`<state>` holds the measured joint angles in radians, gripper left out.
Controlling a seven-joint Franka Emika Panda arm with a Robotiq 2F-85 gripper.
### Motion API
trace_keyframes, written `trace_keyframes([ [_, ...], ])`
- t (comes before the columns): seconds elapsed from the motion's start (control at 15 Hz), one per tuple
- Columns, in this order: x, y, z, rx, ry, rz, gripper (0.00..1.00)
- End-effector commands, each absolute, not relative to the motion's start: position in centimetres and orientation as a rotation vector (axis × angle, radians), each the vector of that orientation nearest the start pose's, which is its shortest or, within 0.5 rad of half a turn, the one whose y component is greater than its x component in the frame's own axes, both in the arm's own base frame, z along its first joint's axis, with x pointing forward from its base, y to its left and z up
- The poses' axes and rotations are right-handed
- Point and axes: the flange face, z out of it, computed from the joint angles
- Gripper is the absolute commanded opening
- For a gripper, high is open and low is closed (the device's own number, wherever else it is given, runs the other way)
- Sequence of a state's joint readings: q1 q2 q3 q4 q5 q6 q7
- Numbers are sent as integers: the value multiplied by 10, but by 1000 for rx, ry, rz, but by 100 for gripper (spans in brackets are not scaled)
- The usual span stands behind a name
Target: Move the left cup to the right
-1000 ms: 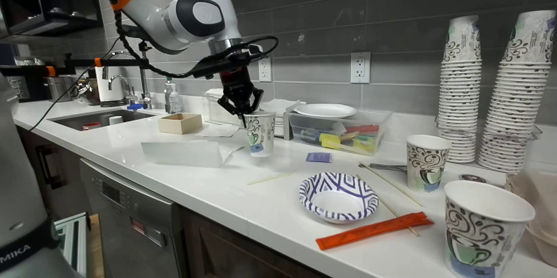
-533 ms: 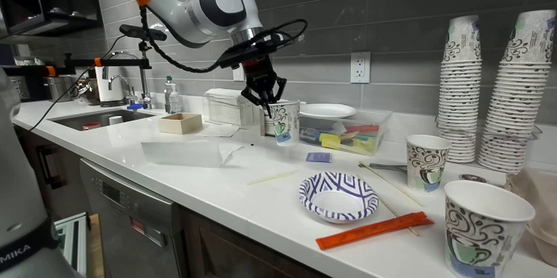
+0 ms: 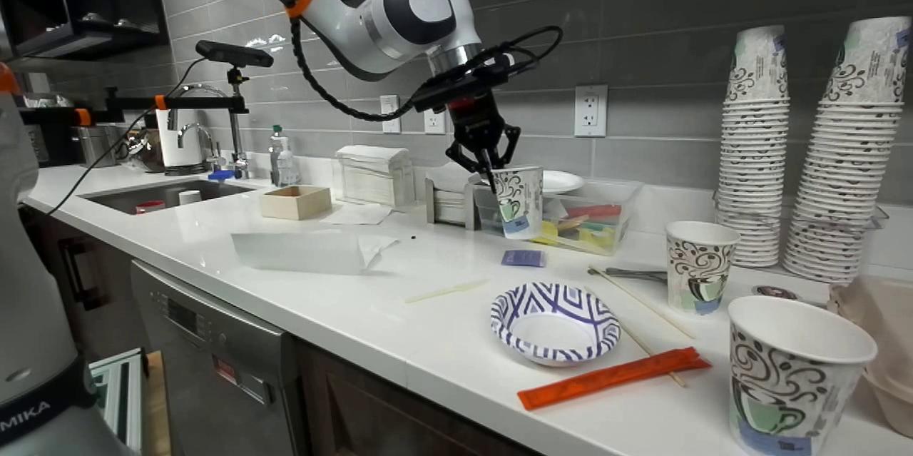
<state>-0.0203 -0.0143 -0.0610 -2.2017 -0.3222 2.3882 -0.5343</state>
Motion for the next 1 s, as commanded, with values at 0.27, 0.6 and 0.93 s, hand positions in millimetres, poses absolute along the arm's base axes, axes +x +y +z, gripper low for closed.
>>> trace_keyframes([
  [0.27,576,-103,409,-3279,-976,-180,1],
  [0.6,570,-94,412,-3294,-991,-210,3],
  [0.93,574,-92,404,-3286,-975,-226,1],
])
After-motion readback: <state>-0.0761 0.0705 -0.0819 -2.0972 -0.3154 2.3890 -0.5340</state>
